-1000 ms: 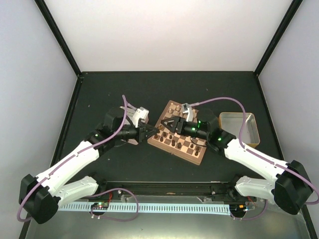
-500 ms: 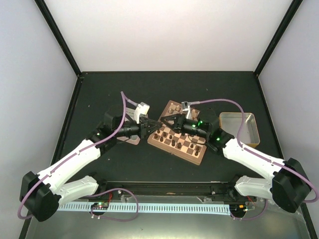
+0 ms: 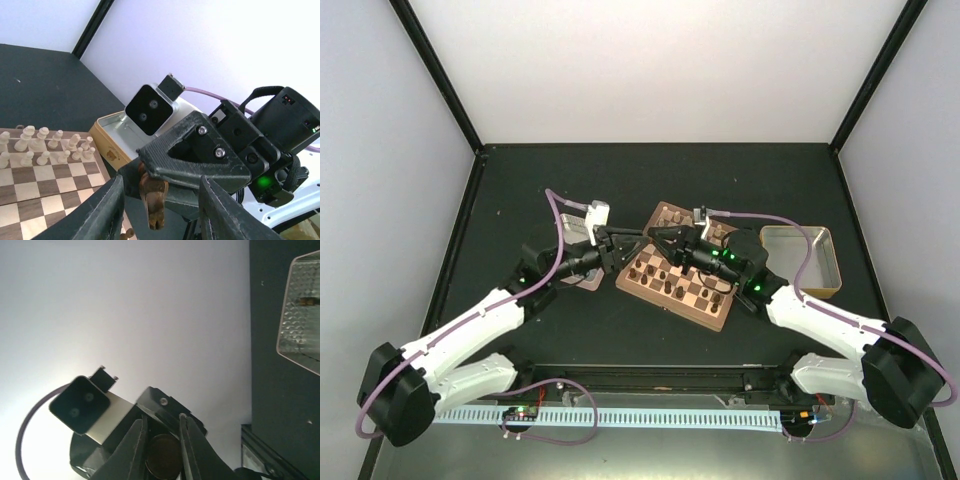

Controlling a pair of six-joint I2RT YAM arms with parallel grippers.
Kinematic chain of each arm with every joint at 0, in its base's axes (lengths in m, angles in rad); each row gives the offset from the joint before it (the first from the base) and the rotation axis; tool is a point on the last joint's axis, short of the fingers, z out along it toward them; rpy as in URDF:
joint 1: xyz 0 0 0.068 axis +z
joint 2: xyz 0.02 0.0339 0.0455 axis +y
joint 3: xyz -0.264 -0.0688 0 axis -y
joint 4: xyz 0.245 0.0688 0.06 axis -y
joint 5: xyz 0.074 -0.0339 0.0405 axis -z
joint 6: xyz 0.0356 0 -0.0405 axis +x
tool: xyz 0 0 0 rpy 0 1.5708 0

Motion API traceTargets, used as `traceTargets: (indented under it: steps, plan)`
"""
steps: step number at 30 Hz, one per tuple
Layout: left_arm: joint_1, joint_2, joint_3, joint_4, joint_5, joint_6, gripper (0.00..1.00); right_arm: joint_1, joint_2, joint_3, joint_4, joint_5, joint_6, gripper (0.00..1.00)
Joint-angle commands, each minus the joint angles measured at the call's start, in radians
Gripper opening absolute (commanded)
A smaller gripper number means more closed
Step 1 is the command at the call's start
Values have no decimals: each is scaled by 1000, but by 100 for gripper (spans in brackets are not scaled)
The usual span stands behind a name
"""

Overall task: Set up the chess pieces on the board
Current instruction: Place the chess piece on the chessboard.

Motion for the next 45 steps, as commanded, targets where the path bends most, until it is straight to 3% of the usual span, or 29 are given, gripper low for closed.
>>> traceTargets:
  steps: [1,5,8,17,20,22,26,29,37,42,45]
  plan:
    - [-31,28,-14,130,-9,-36,43,-9,0,-26,117,44,89,1]
    - [-58,27,-36,172,-57,-22,36,-11,13,-42,173,43,152,1]
    - [-72,19,-55,203,-103,-14,24,-12,21,-51,206,45,185,1]
    - [-82,32,-38,210,-144,26,2,-15,19,-61,240,23,187,2]
    - [-82,37,-25,183,-152,33,1,-17,12,-73,217,27,164,6]
    - [-83,38,-3,118,-162,47,2,-30,-2,-88,185,32,134,20]
    - [-86,46,88,-145,-188,92,2,-97,-89,-81,-64,55,-14,61]
    - [-109,88,167,-372,-201,137,2,-160,-192,-58,-313,138,-166,77]
    - [-285,359,431,-844,-386,190,1,-283,-446,32,-806,538,-566,79]
    - [-418,536,576,-948,-451,187,2,-288,-519,85,-995,773,-679,79]
    - [-463,644,641,-981,-458,165,1,-289,-567,102,-1115,911,-644,79]
